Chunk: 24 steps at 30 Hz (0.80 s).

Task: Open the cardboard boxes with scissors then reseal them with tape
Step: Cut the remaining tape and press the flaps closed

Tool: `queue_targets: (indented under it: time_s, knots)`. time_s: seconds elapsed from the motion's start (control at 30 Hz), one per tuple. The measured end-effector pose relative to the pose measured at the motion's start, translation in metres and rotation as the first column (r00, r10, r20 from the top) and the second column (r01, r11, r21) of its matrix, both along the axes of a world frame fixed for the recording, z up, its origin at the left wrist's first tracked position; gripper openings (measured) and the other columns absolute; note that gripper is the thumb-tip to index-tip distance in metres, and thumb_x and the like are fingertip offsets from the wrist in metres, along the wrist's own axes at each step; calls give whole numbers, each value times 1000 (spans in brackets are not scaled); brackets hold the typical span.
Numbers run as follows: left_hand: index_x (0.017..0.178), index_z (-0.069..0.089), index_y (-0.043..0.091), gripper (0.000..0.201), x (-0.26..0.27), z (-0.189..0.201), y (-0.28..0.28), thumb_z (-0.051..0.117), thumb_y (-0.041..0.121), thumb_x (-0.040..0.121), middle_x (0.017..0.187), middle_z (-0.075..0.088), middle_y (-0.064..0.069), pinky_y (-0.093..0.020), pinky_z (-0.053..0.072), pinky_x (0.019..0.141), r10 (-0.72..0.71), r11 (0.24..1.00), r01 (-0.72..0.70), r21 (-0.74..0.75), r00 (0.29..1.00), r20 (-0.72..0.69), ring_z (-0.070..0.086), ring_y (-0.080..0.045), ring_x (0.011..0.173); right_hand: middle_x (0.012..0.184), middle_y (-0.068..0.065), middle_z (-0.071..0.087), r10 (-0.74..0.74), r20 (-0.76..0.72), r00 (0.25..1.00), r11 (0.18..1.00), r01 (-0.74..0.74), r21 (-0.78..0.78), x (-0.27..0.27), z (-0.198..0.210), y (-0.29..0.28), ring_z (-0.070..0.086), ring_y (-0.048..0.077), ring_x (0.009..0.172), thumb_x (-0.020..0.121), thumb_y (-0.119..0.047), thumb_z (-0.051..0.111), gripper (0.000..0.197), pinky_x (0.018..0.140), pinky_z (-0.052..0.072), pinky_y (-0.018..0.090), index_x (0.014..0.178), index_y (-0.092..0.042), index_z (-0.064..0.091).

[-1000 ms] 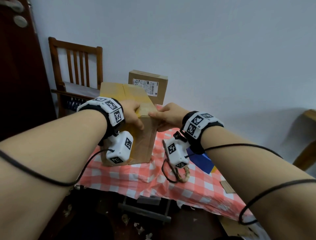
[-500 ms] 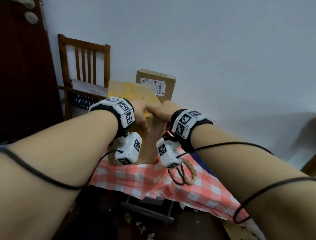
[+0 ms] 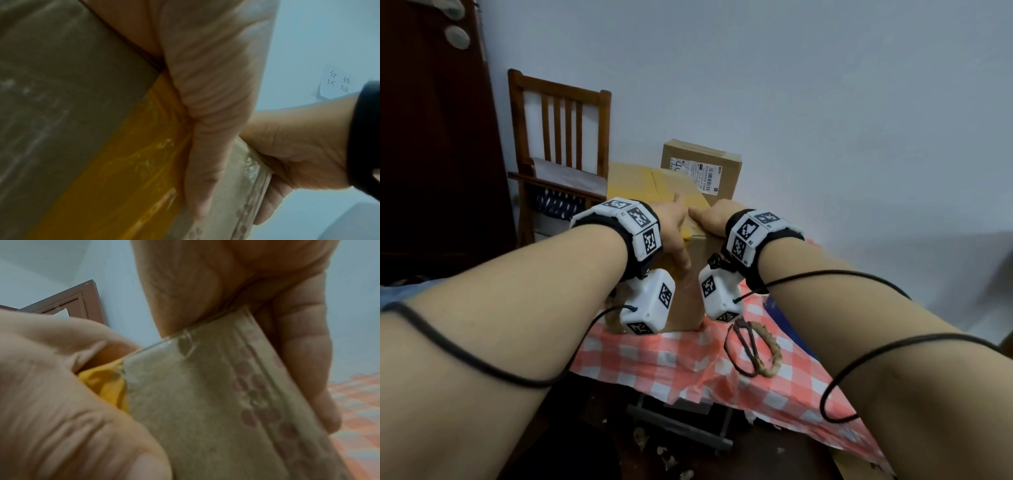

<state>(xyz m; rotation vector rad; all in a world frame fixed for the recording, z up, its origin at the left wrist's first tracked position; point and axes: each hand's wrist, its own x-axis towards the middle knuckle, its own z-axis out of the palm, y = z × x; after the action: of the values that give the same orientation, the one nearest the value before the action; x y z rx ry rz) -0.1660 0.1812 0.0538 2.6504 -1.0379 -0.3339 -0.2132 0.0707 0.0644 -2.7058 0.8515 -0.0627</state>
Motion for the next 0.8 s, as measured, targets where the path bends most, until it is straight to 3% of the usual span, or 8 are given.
queue_targets:
  time_s: [0.1,0.2,0.3,0.4,0.57,0.63,0.73,0.8]
  knots:
    - [150,-19,11,135,2,-1,-2,85,37,67,142,45,-15,-45,45,101,1,1000,-1,8,1000,3,47,-34,125,126,15,58,-13,7,1000,1000,13,-15,2,-1,-2,57,29,112,100,-44,35,52,82,40,31,124,-2,54]
    - [151,-11,10,131,2,-2,-1,84,41,67,142,45,-13,-45,44,102,8,1000,-8,12,1000,2,47,-33,125,122,15,60,-29,42,999,999,28,35,-2,-2,-3,58,29,102,102,-33,35,42,80,40,31,119,-1,56]
    - [150,21,9,102,-5,2,2,80,41,73,146,40,-11,-41,39,106,-22,1000,21,18,998,60,43,-30,129,116,14,61,-32,125,992,976,4,218,-9,-8,-12,59,27,91,98,-23,40,35,80,48,32,122,-3,57]
    - [151,28,20,90,-10,-2,5,78,35,77,154,32,-2,-33,34,105,-58,998,61,-27,993,103,36,-24,136,101,9,58,-48,183,982,910,-33,414,-20,-14,-16,60,24,80,97,-22,42,35,71,56,34,126,-5,55]
    - [143,43,28,75,-25,-6,16,78,27,77,152,35,7,-34,17,115,-93,971,126,-203,982,166,26,-19,142,123,14,59,-81,278,957,832,-89,547,-35,-20,-9,62,30,105,98,-22,40,38,89,54,43,131,-5,51]
    - [143,42,28,74,-28,-2,23,76,38,78,153,32,3,-41,9,117,-14,963,46,-266,993,119,17,-22,145,126,17,58,-105,296,949,824,-84,560,-37,-23,-9,61,31,108,98,-19,39,38,93,52,46,130,-4,52]
    - [142,40,22,89,-23,-4,41,70,64,70,153,30,-10,-47,25,112,234,945,-186,-267,959,159,25,-33,139,104,26,64,-152,284,947,810,-46,585,-42,-27,-5,64,42,96,98,-27,36,40,89,51,56,118,1,58]
    - [140,39,18,96,-21,-12,54,70,69,65,152,24,-16,-52,27,112,356,906,-316,-282,929,102,25,-38,137,90,26,63,-191,260,947,761,-25,649,-45,-29,0,65,44,88,97,-35,39,43,86,50,61,107,3,57]
